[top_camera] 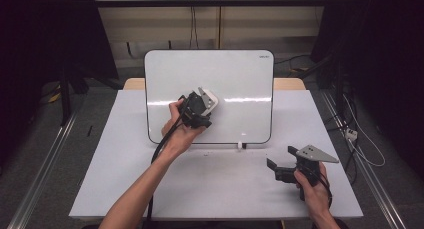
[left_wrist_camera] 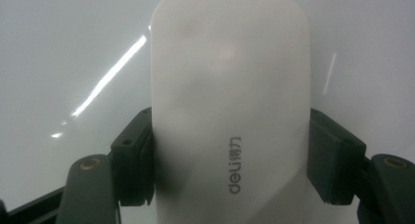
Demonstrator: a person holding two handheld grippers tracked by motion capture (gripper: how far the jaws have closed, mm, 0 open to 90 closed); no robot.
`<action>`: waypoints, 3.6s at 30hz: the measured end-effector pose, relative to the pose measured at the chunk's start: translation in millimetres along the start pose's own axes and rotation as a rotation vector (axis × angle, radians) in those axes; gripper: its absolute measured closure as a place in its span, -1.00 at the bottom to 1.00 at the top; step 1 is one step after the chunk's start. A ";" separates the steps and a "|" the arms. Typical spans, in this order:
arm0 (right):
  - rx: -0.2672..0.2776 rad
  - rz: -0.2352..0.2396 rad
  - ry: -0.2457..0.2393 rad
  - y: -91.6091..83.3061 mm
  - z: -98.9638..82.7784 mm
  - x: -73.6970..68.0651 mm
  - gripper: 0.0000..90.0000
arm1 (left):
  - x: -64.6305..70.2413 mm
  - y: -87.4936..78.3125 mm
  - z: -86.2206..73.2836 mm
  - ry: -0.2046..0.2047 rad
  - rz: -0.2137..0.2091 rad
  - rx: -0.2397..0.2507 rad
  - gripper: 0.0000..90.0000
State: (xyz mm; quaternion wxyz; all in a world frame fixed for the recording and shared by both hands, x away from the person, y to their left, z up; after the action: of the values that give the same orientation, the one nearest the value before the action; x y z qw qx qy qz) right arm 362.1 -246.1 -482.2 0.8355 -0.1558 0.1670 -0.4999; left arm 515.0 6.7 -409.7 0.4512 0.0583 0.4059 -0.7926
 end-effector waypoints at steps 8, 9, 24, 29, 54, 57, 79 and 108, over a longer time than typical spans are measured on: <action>-0.001 0.000 0.001 0.0 -0.1 -0.3 -0.84 | -22.4 -4.5 -10.8 -0.047 -0.003 0.013 -0.31; -0.002 0.000 0.000 0.0 -0.1 -0.2 -0.84 | -24.5 -5.0 -11.9 -0.047 0.000 0.015 -0.31; -0.005 0.003 0.001 2.7 0.3 -1.4 -0.84 | -41.6 -12.7 -27.9 -0.135 -0.049 0.043 -0.31; -0.006 0.001 0.004 4.2 1.1 -1.8 -0.84 | -42.8 -14.4 -34.5 -0.146 -0.052 0.046 -0.31; -0.009 0.006 -0.001 4.4 -0.3 -3.8 -0.84 | -45.9 -44.2 -55.9 -0.175 -0.055 0.104 -0.31; -0.010 0.006 0.002 4.3 -0.6 -3.8 -0.84 | -44.5 -47.2 -58.1 -0.171 -0.061 0.106 -0.31; -0.015 -0.002 0.005 6.2 -1.0 -2.2 -0.84 | -47.0 -41.0 -96.8 -0.163 -0.010 0.047 -0.31; -0.002 0.004 0.016 3.8 -0.5 -0.8 -0.84 | -41.2 -29.0 -95.8 -0.144 0.014 0.027 -0.56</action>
State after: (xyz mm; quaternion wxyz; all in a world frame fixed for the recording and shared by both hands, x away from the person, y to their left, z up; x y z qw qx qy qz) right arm 364.5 -243.7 -484.2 0.8349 -0.1521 0.1745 -0.4994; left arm 490.8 108.6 -437.2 0.4839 0.0102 0.3613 -0.7970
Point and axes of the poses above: each handheld gripper's, and its own axes: y roughly forward along the jaws, z roughly out of its top, x roughly to its right, the point moved 9 cm from there along y, roughly forward along the jaws, and after that the axes turned 2 degrees about z, right-handed, at the moved point
